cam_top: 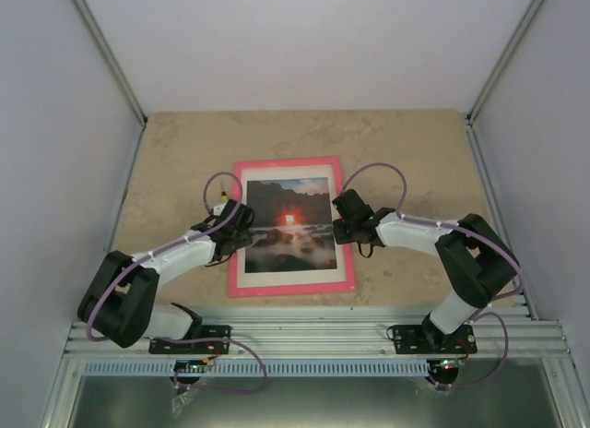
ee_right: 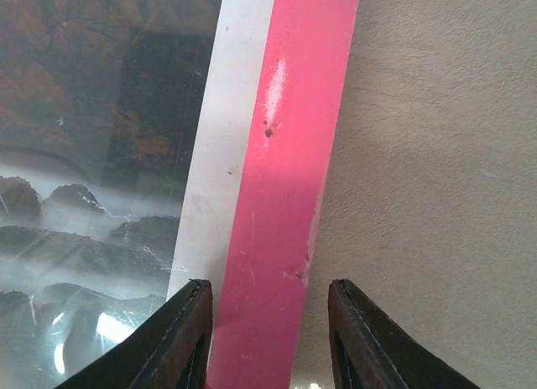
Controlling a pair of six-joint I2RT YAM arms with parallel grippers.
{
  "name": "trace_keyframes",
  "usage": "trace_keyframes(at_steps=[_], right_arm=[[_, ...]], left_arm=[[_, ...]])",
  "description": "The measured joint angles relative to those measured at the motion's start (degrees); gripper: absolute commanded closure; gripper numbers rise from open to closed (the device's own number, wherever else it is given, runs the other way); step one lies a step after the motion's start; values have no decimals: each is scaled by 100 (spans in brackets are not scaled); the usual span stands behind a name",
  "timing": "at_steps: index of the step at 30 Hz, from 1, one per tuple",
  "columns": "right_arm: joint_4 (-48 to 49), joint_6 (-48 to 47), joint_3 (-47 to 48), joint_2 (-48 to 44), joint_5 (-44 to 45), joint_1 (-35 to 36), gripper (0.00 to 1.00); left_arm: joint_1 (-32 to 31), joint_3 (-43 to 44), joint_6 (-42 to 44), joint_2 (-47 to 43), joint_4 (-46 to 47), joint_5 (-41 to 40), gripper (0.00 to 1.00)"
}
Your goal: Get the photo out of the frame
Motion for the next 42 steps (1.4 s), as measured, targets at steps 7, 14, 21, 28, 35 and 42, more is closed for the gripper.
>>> trace_keyframes(at_steps=[7, 14, 21, 28, 35, 42], right_arm=[[17, 31, 33, 20, 37, 13, 71], [114, 219, 79, 85, 133, 28, 83], [166, 286, 111, 133, 275, 129, 97], [118, 326, 197, 120, 389, 243, 100], [-17, 297, 269, -151, 595, 275, 99], [-184, 39, 372, -448, 675, 85, 100]], left_arm=[[0, 4, 59, 205, 4, 15, 57], [-20, 39, 122, 258, 20, 107, 77], [-33, 81, 293, 254, -127, 50, 84], [-33, 103, 282, -68, -452, -48, 87], [-33, 188, 256, -387, -632, -48, 87], [-33, 304, 181, -719, -695, 157, 90]])
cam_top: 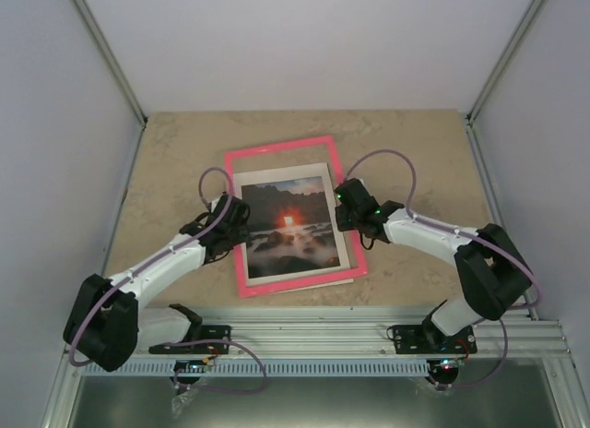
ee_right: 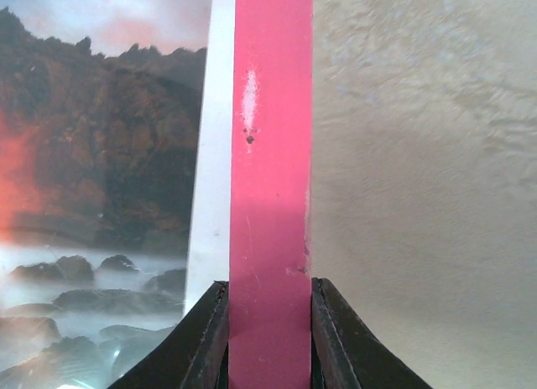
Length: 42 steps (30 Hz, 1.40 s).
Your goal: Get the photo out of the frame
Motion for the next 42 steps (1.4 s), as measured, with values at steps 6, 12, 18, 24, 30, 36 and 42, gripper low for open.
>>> trace_keyframes(at_steps=[6, 12, 18, 24, 30, 36, 42], right_arm=[[-225, -562, -35, -450, -205, -638, 100], [-417, -979, -282, -837, -363, -1547, 100], [-402, -1187, -518, -905, -39, -2627, 100], [-26, -1604, -586, -826, -153, -3491, 100], [509, -2076, -645, -654, -640, -4135, 100], [896, -2490, -549, -114, -855, -4354, 100], [911, -2850, 70, 702, -986, -4509, 96]], left_arm=[[-133, 76, -282, -79, 455, 673, 92], [-437, 625, -697, 577, 1172, 1145, 93], [-811, 1351, -1174, 1554, 1853, 1491, 95], [-1180, 2192, -1410, 2695, 2188, 1762, 84], [-1222, 2697, -1303, 3270, 2009, 1749, 69], [-1215, 3237, -1003, 3770, 1690, 1707, 61], [-1215, 3263, -706, 3884, 1353, 1598, 54]])
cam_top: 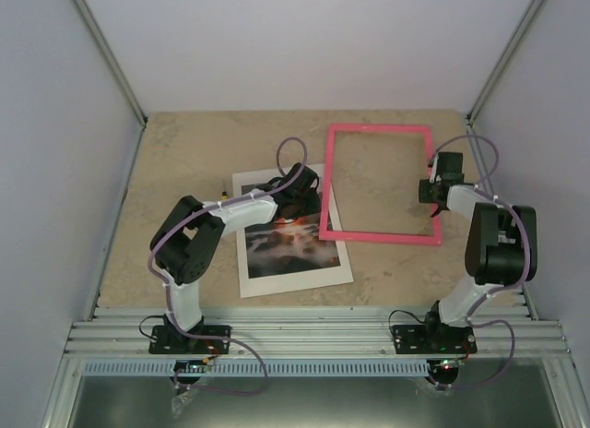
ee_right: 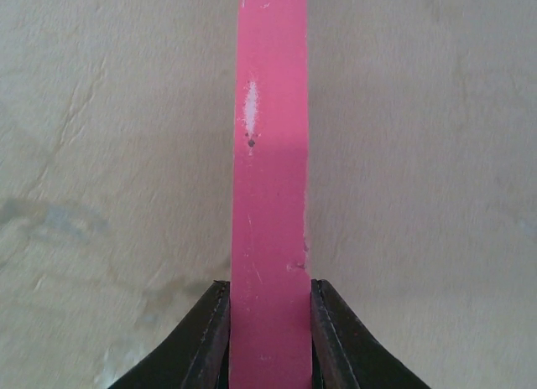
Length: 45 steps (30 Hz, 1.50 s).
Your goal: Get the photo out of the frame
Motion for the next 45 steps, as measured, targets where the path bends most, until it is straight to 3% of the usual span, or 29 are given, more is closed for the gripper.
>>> trace_keyframes(at_steps=[7, 13, 23, 32, 39, 45], right_arm=[[-74, -238, 721, 673, 59, -42, 83], [-396, -181, 966, 1021, 417, -39, 61], [-997, 199, 1062, 846, 984, 149, 31], [-1062, 748, 1054, -31, 785, 2212, 28], [-702, 1379, 1064, 11, -48, 3099, 28], [-487, 1764, 1475, 660, -378, 3497, 32]], left_arm=[[219, -649, 168, -739, -35, -109, 52], [695, -1451, 175, -1429, 109, -90, 51], [769, -2367, 186, -2177, 188, -184, 47], [785, -2850, 243, -2894, 192, -570, 45], [785, -3248, 245, -2922, 254, -651, 43], [785, -3480, 267, -2933, 358, -675, 43]])
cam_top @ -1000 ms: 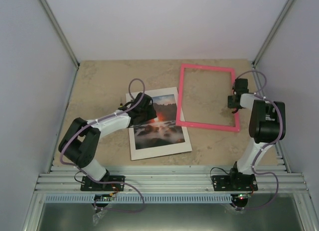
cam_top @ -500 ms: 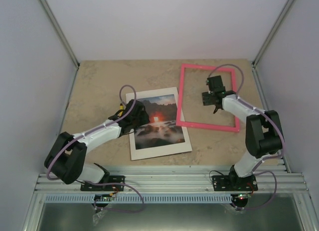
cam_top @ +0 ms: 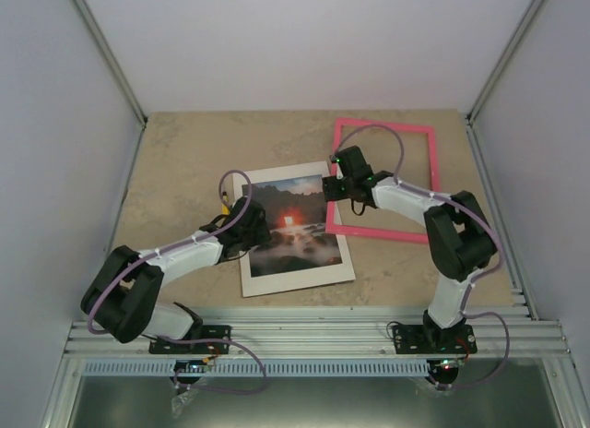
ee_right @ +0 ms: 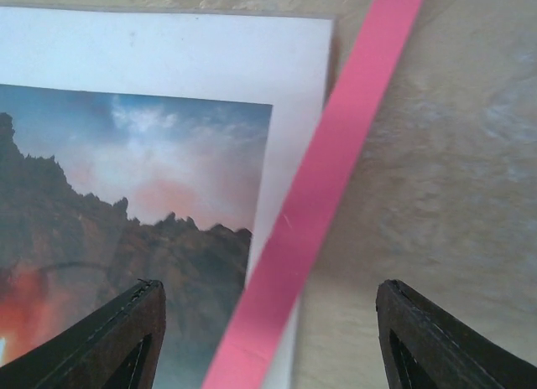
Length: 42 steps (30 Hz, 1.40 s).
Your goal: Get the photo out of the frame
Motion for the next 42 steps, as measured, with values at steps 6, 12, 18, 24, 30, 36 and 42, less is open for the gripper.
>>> trace_keyframes(at_steps=[6, 12, 18, 24, 30, 36, 42], right_arm=[[4, 199, 404, 691, 146, 151, 41], [-144, 282, 422, 896, 470, 149, 55], [-133, 280, 356, 883, 595, 136, 65], [11, 282, -304, 444, 636, -26, 71], [-33, 247, -1097, -98, 697, -225, 69], [-74, 120, -1547, -514, 717, -236, 55], [-166, -146, -1633, -1239, 673, -46, 42]], left_arm=[[0, -42, 7, 2, 120, -9, 43], [0, -57, 17, 26, 216, 13, 44], [0, -57, 20, 57, 269, 33, 44], [0, -59, 20, 57, 269, 33, 44], [0, -59, 20, 57, 267, 33, 44], [11, -59, 15, -85, 243, 57, 43], [116, -68, -52, -535, 2, 94, 41]])
